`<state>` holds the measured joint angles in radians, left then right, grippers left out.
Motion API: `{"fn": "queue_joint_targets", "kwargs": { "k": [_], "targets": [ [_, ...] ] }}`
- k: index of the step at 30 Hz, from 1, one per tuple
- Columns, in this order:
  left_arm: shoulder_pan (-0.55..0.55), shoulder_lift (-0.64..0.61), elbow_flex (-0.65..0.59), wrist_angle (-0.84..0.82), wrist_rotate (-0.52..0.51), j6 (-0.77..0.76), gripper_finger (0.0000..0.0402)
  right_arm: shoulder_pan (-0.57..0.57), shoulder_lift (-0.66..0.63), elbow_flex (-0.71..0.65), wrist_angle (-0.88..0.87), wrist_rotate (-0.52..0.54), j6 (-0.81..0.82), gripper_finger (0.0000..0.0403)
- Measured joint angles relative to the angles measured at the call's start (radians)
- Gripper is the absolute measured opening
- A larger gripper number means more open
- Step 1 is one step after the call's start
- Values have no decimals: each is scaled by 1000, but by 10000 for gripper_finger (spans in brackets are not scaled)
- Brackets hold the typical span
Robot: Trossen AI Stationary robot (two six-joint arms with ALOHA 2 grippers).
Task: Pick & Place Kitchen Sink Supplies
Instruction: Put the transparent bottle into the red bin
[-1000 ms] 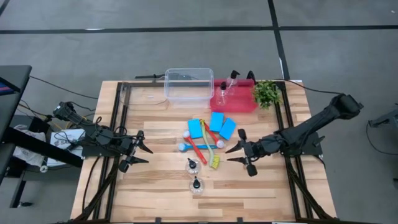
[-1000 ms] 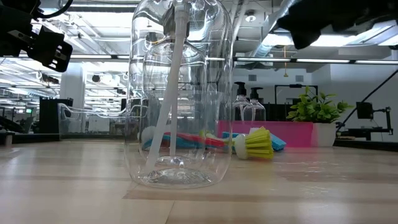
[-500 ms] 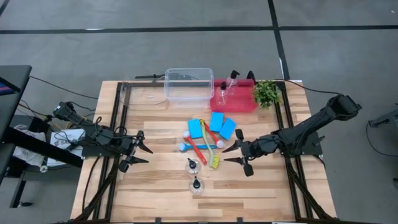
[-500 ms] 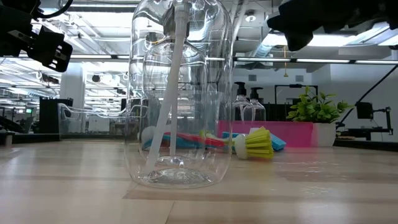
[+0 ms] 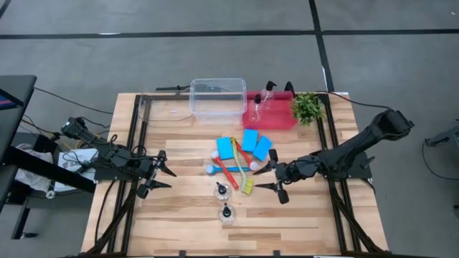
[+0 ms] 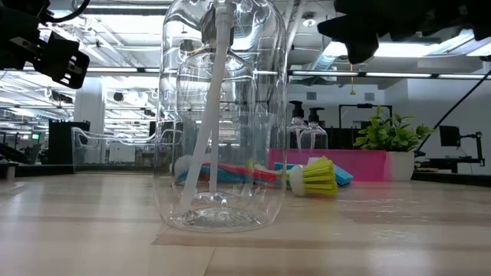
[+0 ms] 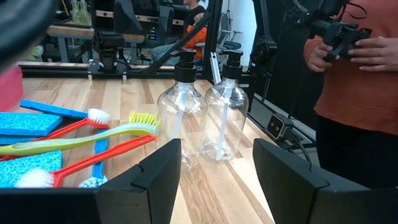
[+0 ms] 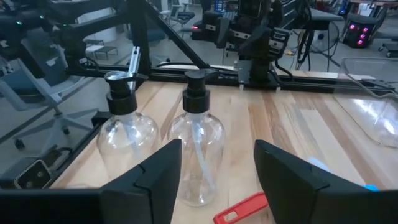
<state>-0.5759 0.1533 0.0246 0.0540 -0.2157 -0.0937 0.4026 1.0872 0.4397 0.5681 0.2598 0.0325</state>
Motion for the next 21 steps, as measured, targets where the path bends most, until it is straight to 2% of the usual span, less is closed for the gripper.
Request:
{"fn": "queue_joint_targets", "kwargs": {
  "k": [12, 21],
  "targets": [
    [0, 0, 0, 0, 0, 0, 202, -22, 194, 0, 274, 0, -13, 182],
    [0, 0, 0, 0, 0, 0, 202, -26, 245, 0, 300, -1, 4, 187]
  ]
}}
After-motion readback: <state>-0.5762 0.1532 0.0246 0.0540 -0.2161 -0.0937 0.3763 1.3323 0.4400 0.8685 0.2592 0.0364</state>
